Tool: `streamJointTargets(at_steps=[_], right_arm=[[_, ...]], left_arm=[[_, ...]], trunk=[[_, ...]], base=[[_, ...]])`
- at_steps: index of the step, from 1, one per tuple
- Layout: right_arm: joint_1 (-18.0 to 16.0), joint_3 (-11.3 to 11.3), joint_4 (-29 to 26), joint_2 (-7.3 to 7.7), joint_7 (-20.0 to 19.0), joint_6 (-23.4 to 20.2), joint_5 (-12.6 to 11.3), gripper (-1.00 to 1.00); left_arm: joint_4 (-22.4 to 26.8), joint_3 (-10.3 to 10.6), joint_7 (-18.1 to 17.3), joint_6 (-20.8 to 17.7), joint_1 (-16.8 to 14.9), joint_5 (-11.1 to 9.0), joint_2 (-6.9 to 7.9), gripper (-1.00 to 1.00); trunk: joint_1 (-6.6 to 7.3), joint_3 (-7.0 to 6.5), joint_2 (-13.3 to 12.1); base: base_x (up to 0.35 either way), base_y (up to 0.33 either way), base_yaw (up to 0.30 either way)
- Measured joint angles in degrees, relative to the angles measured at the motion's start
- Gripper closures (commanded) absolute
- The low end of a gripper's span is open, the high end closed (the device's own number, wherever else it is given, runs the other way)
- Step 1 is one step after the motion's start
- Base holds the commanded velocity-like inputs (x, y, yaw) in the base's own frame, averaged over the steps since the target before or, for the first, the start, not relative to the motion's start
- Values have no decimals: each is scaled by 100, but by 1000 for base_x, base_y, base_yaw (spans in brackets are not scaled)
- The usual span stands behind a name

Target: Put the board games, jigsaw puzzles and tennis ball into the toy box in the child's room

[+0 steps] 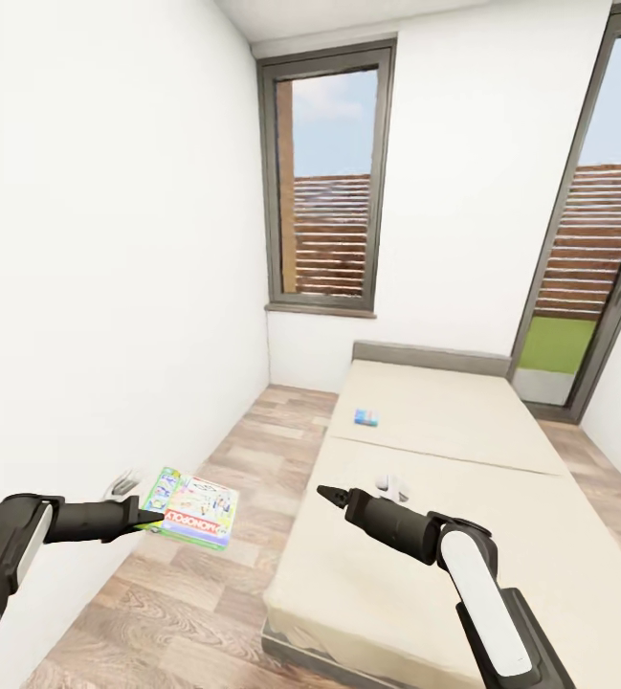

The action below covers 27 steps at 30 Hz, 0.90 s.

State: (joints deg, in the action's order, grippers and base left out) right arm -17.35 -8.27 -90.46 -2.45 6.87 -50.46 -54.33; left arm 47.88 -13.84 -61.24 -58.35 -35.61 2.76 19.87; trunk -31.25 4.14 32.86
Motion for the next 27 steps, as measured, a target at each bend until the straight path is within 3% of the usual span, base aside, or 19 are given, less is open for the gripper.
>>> streamJointTargets(at_steps=[13, 22, 27], right_arm=[[0, 0, 0, 0, 0, 2, 0, -100], [0, 0, 4, 0, 0, 4, 2, -100], [-1, 0, 4, -1, 0, 4, 1, -100]], left_arm=[[0, 6, 0, 0, 0, 1, -20, 100], [13, 1, -6, 16, 0, -6, -29, 100], [17, 8, 8, 18, 0, -5, -39, 100]], trunk=[[286, -271, -523], [287, -296, -524], [284, -308, -524]], base=[[0, 0, 278], [-8, -6, 278], [-199, -133, 278]])
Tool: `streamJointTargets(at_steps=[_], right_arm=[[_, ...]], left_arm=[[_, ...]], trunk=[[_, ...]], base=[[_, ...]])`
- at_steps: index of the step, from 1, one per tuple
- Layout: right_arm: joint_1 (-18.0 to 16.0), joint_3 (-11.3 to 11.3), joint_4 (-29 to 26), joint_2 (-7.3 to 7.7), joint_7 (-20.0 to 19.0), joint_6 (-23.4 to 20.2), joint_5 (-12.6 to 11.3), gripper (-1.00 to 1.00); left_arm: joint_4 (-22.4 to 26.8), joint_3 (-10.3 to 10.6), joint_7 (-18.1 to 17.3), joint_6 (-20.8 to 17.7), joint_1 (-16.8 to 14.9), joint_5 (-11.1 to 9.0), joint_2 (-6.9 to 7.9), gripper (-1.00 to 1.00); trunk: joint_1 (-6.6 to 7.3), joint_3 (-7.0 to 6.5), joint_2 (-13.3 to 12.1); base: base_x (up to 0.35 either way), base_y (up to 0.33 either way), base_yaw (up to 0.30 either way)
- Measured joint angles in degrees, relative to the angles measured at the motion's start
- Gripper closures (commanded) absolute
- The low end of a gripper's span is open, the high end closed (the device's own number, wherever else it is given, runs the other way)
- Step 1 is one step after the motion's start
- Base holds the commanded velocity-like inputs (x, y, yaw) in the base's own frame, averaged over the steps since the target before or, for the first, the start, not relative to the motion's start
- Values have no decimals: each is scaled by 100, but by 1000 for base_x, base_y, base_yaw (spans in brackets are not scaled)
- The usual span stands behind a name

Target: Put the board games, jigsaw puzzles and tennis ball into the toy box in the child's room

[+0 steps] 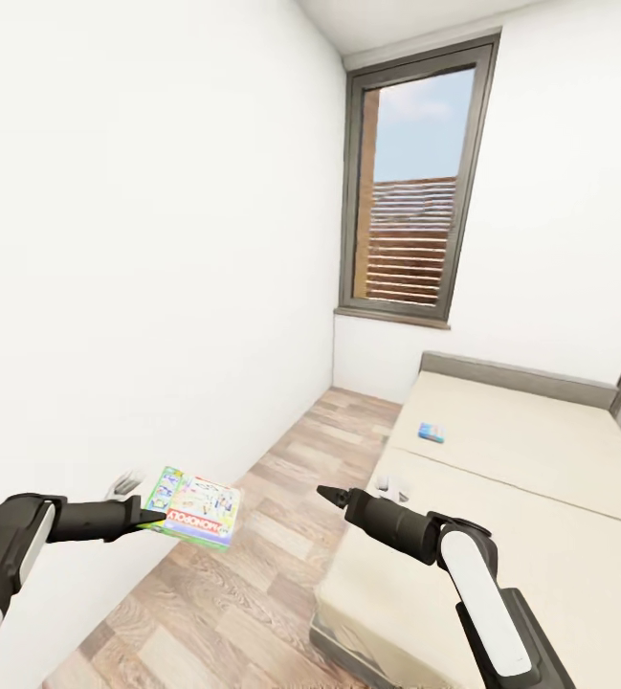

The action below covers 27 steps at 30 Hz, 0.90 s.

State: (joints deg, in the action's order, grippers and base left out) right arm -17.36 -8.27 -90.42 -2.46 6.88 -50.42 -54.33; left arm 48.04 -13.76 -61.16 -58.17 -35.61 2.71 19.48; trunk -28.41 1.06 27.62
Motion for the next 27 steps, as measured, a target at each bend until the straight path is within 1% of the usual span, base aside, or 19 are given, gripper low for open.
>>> streamJointTargets(at_steps=[3, 6, 16, 21, 27], right_arm=[[0, 1, 3, 0, 0, -1, 2, -100], [-1, 0, 0, 0, 0, -2, 2, -100], [0, 0, -5, 0, 0, 3, 8, -100], [0, 23, -3, 4, 0, 4, 10, -100], [-3, 40, 3, 1, 0, 4, 9, -100]], left_arm=[[0, 1, 6, 0, 0, -1, -11, 100], [1, 6, 8, -2, 0, 2, -67, 100], [0, 10, 12, 0, -1, 8, -99, 100], [2, -4, -4, -15, -1, -20, -100, 100], [24, -2, -11, -16, -4, -13, -99, 100]], trunk=[[0, -8, 1], [0, -14, 1], [0, -17, 1], [2, -17, 2], [133, -118, -231]], base=[[-257, -170, 278], [-263, -174, 245], [-260, -161, 40], [-65, -35, 203], [-7, -4, 282]])
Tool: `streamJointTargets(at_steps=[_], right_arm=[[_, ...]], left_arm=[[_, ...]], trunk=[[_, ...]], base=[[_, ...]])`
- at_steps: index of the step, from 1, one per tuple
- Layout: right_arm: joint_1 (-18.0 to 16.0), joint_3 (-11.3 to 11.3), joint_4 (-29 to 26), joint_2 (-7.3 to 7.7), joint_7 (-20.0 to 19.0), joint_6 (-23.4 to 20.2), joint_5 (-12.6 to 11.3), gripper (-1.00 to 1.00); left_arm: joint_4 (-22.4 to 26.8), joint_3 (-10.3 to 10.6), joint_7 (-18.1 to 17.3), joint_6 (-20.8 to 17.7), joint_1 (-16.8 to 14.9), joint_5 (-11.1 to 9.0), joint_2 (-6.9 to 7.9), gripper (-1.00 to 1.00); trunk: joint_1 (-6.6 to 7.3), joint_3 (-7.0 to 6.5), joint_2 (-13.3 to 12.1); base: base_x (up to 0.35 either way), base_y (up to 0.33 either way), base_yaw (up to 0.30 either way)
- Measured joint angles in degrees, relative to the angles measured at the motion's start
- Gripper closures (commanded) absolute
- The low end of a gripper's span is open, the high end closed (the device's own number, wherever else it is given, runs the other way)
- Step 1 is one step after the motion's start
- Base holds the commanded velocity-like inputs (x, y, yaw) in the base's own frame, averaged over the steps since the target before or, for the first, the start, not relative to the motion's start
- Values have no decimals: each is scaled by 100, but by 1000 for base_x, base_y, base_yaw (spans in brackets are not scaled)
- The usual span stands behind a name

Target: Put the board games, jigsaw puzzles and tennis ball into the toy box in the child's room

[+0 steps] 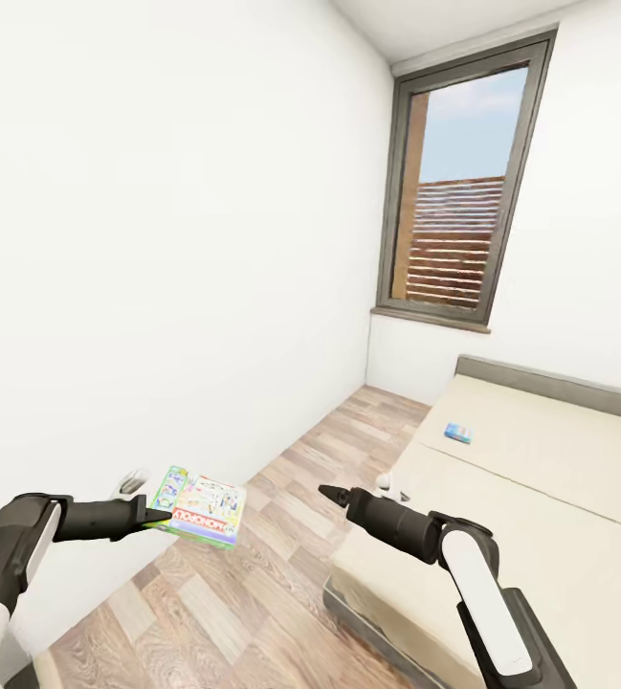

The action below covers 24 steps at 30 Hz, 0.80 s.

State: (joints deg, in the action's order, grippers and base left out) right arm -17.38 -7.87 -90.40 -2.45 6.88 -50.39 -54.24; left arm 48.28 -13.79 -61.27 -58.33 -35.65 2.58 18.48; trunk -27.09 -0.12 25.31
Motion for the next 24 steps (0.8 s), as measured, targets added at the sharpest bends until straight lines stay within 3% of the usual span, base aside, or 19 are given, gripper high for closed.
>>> streamJointTargets(at_steps=[6, 24], right_arm=[[0, -12, 1, 0, 0, 0, 0, -100], [0, 29, 9, 3, 0, 0, 1, -100]], left_arm=[[5, 3, 12, 2, 0, 9, -2, 100], [5, 13, 22, 6, 1, 27, -51, 100]], trunk=[[132, -108, -242], [132, -108, -244]], base=[[-1, 0, 291], [0, 0, 290]])
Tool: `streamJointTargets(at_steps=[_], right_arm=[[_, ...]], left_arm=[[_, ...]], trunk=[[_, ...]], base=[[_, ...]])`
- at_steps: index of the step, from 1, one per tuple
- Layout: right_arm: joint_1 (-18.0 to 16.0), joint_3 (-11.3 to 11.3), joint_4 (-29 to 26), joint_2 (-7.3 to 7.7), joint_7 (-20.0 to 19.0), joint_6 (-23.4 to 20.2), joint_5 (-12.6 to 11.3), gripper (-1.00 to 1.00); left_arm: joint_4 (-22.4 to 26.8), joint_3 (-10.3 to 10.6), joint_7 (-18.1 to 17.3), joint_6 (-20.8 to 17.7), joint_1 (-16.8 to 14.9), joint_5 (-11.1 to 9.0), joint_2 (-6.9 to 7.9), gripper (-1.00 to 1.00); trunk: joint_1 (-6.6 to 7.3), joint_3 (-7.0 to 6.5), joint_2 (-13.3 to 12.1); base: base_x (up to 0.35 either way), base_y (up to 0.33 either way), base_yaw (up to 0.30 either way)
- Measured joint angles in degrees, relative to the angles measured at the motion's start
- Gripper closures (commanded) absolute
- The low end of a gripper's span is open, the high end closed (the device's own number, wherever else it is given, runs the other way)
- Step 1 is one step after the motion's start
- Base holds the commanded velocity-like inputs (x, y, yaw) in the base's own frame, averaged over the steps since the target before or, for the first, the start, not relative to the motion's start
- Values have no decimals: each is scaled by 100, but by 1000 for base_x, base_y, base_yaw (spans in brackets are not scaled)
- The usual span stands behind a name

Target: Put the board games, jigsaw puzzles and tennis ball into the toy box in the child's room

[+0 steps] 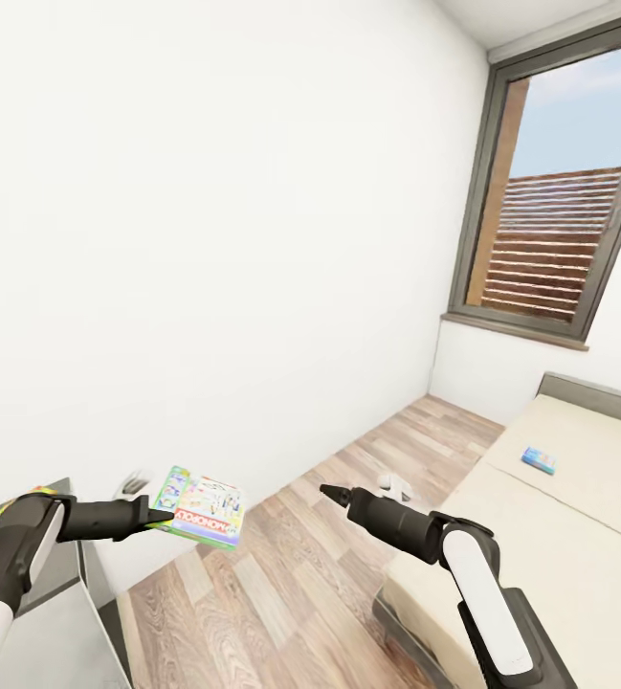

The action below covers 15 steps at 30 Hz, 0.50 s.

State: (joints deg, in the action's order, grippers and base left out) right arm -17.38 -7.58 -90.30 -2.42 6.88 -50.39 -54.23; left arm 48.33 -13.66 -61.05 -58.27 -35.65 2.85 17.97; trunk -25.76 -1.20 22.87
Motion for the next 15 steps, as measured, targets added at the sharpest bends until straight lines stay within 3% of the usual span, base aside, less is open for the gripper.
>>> streamJointTargets(at_steps=[8, 15], right_arm=[[0, 0, 0, 5, 0, 3, -1, -100], [-1, -28, 0, 0, 0, 55, -1, -100]], left_arm=[[1, -9, -6, -2, -1, -30, -19, 100], [0, 7, 5, 1, 0, -29, -29, 100]], trunk=[[0, 0, 0], [-1, 0, 0]], base=[[-1, -9, 72], [-75, -225, 164]])
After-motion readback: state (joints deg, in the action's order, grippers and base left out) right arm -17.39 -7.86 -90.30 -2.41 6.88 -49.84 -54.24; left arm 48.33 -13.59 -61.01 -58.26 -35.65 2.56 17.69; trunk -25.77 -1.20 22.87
